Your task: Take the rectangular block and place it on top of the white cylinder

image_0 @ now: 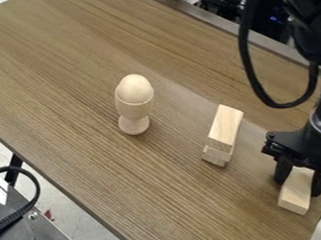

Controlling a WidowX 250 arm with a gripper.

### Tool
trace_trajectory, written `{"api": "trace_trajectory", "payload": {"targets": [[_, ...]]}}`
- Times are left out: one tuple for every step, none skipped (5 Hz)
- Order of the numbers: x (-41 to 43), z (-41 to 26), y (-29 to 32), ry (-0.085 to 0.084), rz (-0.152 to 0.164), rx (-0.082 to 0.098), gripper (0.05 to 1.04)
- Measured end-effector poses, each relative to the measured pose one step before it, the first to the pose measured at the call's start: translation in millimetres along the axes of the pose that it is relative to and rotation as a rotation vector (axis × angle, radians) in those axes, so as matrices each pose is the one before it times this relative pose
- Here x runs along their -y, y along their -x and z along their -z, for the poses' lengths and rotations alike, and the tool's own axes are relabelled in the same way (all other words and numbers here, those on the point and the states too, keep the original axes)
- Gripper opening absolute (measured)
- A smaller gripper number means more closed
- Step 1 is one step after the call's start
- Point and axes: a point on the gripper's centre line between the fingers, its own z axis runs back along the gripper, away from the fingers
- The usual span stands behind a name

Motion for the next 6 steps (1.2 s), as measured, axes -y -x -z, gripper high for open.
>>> {"api": "trace_trajectory", "payload": {"targets": [[-5.20,-5.24,-2.51,-0.0497,0.0010,0.0072,0.570],[7.50,-33.40,-13.89,0.0339,-0.0172,0.0723,0.569],[6.30,-20.36,-12.63,0.0114,-0.0101,0.0378,0.569],[9.61,-13.19,-12.83,0.0367,-0.0112,0.0188,0.569],[4.91,11.07,-11.93,0.0069,0.0143,-0.0173,0.569],[-6.02,11.51,-11.86,-0.0160,0.0091,-0.0088,0.569]]}}
